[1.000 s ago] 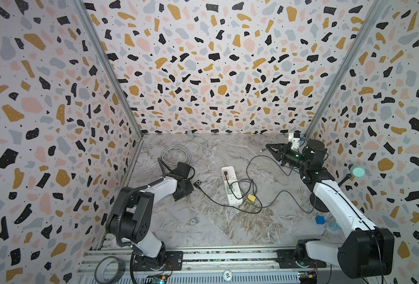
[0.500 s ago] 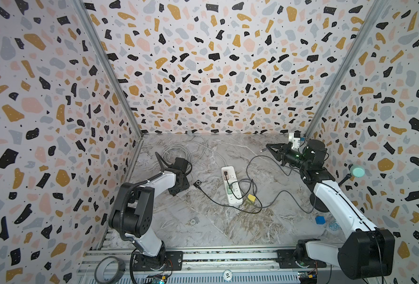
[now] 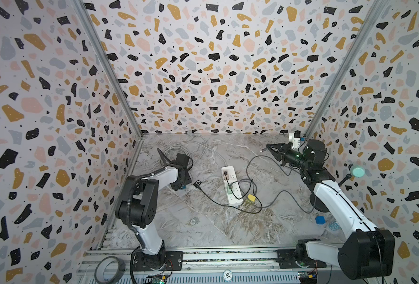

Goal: Charge mp3
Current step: Adjust the mp3 player at the center of the board.

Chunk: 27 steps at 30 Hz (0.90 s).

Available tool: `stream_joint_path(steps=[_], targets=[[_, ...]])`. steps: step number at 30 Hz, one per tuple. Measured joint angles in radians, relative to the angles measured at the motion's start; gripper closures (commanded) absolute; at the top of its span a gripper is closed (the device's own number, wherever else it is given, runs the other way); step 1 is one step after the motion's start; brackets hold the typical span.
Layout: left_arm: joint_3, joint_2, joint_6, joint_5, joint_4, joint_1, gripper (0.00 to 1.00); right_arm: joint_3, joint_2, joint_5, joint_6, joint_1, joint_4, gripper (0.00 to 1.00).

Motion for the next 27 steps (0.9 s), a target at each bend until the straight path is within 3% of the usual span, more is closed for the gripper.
stream_joint_path(steps=[13, 21, 27], targets=[[0.033, 0.024, -0.015, 0.13, 0.088, -0.005, 0.42, 0.0, -0.002, -0.003, 0.0, 0.0, 0.0, 1.0], [0.132, -0.051, 0.036, 0.05, -0.048, 0.004, 0.38, 0.0, -0.002, -0.005, -0.001, 0.0, 0.0, 1.0], [0.083, -0.066, 0.068, 0.028, -0.108, 0.012, 0.42, 0.0, -0.002, -0.006, -0.004, 0.0, 0.0, 1.0]])
